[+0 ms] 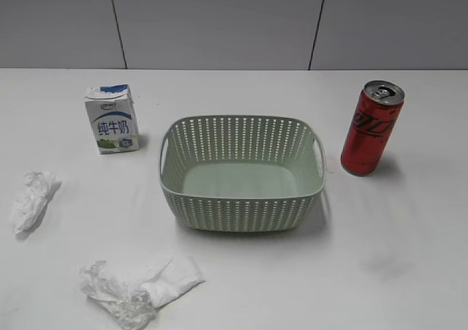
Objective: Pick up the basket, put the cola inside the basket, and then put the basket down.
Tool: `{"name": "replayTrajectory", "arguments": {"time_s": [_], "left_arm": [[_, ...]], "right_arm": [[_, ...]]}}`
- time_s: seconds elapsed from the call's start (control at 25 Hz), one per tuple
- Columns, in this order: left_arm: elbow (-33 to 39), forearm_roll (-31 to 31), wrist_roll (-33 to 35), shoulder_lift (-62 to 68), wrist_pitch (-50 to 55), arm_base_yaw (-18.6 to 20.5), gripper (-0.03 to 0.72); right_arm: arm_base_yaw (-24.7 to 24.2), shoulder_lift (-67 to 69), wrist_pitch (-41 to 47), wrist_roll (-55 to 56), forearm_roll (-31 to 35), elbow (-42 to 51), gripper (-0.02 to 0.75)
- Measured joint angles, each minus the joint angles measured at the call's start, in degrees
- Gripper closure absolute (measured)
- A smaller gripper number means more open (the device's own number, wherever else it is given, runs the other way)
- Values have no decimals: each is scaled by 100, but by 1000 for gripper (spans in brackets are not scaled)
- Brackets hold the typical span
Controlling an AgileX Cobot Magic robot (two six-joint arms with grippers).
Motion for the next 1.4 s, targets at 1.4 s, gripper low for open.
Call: {"name": "replayTrajectory", "arguments": {"time_s": [1.4], "left_arm": [[-808,-1137,461,2134,-892,0,100]], "right_arm": [[0,0,-11,-5,23,0,165]]}}
